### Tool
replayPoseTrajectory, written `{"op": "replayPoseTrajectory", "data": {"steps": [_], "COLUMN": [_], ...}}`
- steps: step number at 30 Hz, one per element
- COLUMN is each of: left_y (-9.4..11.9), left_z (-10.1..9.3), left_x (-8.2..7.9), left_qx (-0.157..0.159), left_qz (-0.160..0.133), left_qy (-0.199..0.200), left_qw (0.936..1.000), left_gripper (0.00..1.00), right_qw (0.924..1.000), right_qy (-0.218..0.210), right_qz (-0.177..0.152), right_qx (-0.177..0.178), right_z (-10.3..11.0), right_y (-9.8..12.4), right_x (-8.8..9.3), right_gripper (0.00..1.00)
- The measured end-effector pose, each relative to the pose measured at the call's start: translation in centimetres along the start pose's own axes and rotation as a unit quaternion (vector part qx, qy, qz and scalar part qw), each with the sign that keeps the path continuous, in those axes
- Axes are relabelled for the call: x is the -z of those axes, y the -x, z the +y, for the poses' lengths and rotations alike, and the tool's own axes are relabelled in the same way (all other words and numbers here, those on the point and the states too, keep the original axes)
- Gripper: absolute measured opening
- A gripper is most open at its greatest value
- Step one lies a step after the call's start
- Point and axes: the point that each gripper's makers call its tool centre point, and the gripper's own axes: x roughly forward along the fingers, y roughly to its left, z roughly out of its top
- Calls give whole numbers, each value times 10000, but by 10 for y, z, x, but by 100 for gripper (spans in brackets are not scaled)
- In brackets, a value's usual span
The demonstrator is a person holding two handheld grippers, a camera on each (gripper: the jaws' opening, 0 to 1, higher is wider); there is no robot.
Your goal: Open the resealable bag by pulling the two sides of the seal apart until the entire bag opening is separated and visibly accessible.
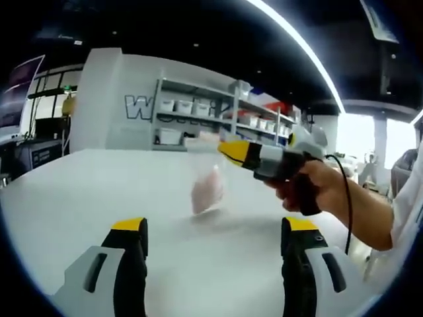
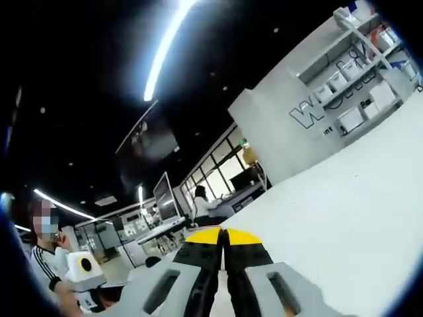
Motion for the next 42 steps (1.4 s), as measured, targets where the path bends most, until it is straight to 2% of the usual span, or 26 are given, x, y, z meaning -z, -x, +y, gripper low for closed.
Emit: {"op": "replayPoseTrajectory", "data": {"steps": [17,31,42], "left_y": [2,6,10], "left_z": [-8,-16,-21], "left_x": [1,4,0], "left_qx": [135,331,388], "left_qz": [6,37,-25], "left_qy": [80,360,448], "left_qw": [9999,9988,9982], "left_gripper": [80,73,69], "right_qw": [9999,9994,9996], "right_qy": [-92,-272,-233], "right_qz": [9,-71,-24], "right_qx": [-89,-182,-128], "right_z": [18,33,36], "right_y": [11,20,25], "right_x": [14,18,24], "right_gripper": [0,0,0]}}
